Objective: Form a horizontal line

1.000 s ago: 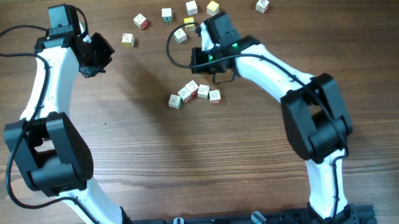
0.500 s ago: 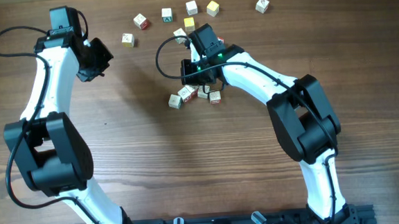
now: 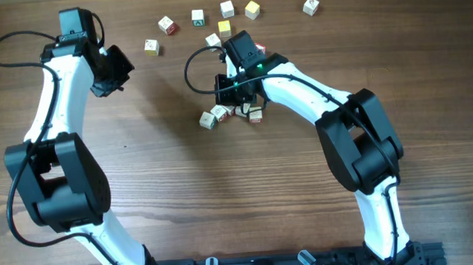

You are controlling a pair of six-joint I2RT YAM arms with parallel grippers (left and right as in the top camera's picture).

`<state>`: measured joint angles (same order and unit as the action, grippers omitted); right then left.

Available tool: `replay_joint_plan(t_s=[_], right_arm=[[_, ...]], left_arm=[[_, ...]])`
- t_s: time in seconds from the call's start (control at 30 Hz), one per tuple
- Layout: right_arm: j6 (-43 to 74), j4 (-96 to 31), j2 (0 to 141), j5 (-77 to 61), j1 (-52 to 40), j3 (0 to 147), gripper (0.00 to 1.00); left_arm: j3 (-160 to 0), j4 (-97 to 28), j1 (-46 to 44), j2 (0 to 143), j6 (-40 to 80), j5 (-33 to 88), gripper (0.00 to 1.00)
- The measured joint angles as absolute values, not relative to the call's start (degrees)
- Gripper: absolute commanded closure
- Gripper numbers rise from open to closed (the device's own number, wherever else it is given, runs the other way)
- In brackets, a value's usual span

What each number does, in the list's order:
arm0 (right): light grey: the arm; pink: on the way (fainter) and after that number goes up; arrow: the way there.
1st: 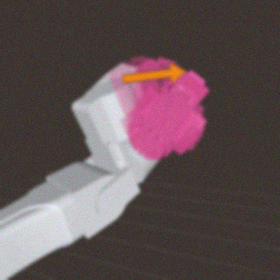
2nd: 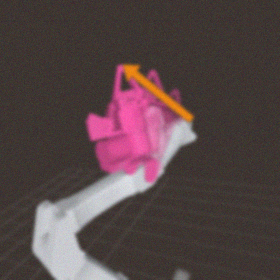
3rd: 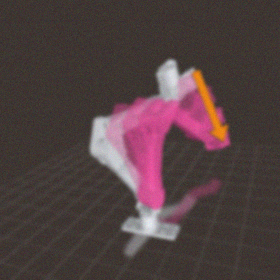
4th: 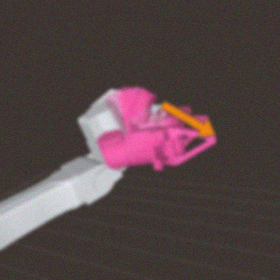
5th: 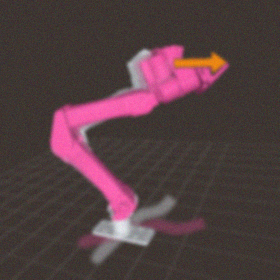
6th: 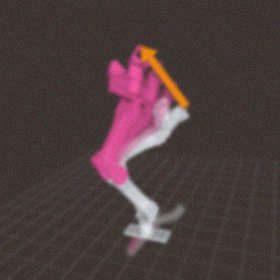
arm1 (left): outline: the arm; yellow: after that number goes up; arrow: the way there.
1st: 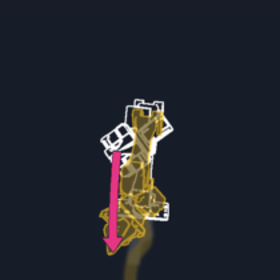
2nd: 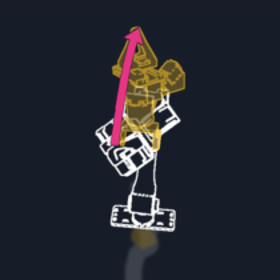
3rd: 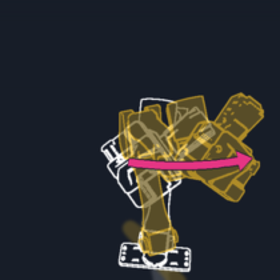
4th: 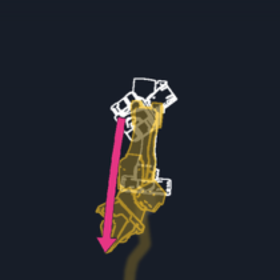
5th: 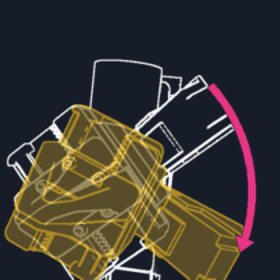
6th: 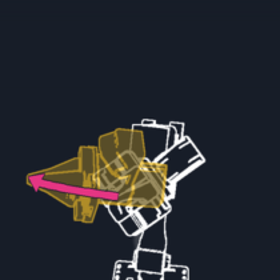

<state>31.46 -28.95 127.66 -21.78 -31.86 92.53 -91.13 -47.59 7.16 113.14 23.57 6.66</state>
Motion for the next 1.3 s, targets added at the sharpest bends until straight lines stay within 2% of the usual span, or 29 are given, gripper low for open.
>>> replay_joint_plan(t_s=[0.5, 0.83, 1.0, 1.3], right_arm=[[31.2, -28.2, 127.7, -22.1, -31.9, 92.6, 0.95], [30.3, -31.5, 127.7, -20.2, -31.9, 92.7, 0.95], [28.5, -27.7, 127.3, -19.4, -31.6, 92.8, 0.95], [28.1, -31.4, 122.3, -17.7, -27.9, 92.9, 0.96]], left_arm=[[-91.1, -49.9, 7.2, 113.1, 23.6, 6.7, 0.96], [-90.4, -61.9, 6.8, 113.1, 23.3, 9.1, 0.96], [-87.5, -65.4, 4.0, 113.1, 23.1, 12.8, 0.96], [-80.7, -67.3, -4.0, 113.1, 19.7, 19.9, 0.96]])
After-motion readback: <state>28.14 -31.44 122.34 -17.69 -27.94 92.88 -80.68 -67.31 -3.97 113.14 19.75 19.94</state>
